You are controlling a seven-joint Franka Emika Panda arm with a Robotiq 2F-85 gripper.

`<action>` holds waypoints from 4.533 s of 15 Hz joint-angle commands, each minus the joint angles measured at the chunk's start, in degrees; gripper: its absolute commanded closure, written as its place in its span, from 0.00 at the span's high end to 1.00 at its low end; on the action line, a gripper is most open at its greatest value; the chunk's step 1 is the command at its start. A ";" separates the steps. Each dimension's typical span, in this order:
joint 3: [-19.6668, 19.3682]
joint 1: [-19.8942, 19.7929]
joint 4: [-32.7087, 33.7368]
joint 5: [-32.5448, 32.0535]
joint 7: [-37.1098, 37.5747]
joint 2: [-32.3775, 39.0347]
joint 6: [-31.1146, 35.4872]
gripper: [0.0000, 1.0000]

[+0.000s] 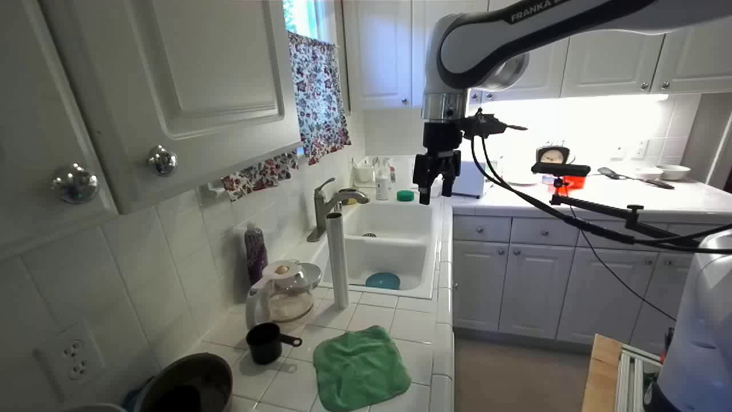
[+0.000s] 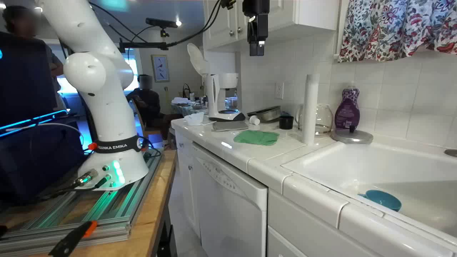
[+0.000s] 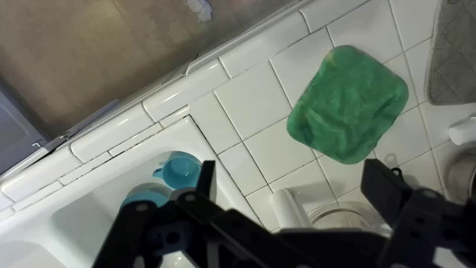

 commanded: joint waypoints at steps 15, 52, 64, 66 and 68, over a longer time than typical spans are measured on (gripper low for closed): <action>0.40 -0.79 -8.71 7.82 6.61 4.29 12.71 1.00; 10.12 3.79 -3.33 17.49 11.78 40.23 43.96 1.00; 7.92 4.51 -4.01 15.23 14.75 40.77 45.10 1.00; 7.33 4.42 -4.09 13.93 14.65 41.43 46.00 1.00; 7.25 4.07 -4.14 13.90 14.39 41.95 46.74 0.81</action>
